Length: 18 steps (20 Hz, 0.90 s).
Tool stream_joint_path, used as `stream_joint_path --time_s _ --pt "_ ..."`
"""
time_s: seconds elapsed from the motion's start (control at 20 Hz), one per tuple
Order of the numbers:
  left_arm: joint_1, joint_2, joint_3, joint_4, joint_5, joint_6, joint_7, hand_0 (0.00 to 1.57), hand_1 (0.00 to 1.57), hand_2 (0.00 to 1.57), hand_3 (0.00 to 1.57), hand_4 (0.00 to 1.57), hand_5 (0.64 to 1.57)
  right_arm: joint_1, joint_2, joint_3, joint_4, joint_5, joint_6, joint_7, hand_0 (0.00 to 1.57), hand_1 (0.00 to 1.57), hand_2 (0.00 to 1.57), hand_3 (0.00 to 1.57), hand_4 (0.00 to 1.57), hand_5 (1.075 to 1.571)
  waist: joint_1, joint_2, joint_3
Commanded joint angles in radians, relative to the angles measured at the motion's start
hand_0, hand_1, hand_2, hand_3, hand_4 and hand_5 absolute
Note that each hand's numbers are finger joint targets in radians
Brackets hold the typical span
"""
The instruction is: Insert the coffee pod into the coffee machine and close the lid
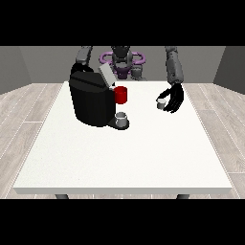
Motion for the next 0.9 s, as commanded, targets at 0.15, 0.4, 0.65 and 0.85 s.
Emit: stream_joint_path --time_s 0.15,0.4,0.65,0.85 --pt "-0.037 0.015 -0.003 0.030 -0.055 0.068 -0.063 0.92 0.92 1.04 0.83 0.36 1.571 -0.060 -0.045 -0.077 0.053 -0.051 0.034 -0.006 0.00 0.00 0.00 0.00 0.52 1.571 0.025 0.030 -0.0020" --pt "-0.070 0.002 -0.032 0.108 -0.120 0.088 0.012 0.97 0.97 1.05 0.79 0.32 1.571 -0.028 0.007 0.034 -0.030 -0.019 -0.035 0.042 0.00 0.00 0.00 0.00 0.51 1.571 -0.029 0.011 -0.0023" --pt "-0.110 0.031 -0.026 0.077 -0.115 0.020 -0.052 1.27 1.27 1.40 1.36 0.51 1.571 -0.077 -0.030 -0.070 0.040 -0.069 0.018 0.052 0.00 0.00 0.00 0.00 0.49 1.571 0.013 -0.004 -0.0020" --pt "-0.111 0.012 -0.051 0.028 -0.115 -0.040 -0.111 1.48 1.48 1.47 1.41 0.63 1.571 -0.026 -0.032 -0.078 0.110 -0.064 0.026 -0.010 0.00 0.00 0.00 0.00 0.40 1.571 0.037 -0.058 -0.0017"
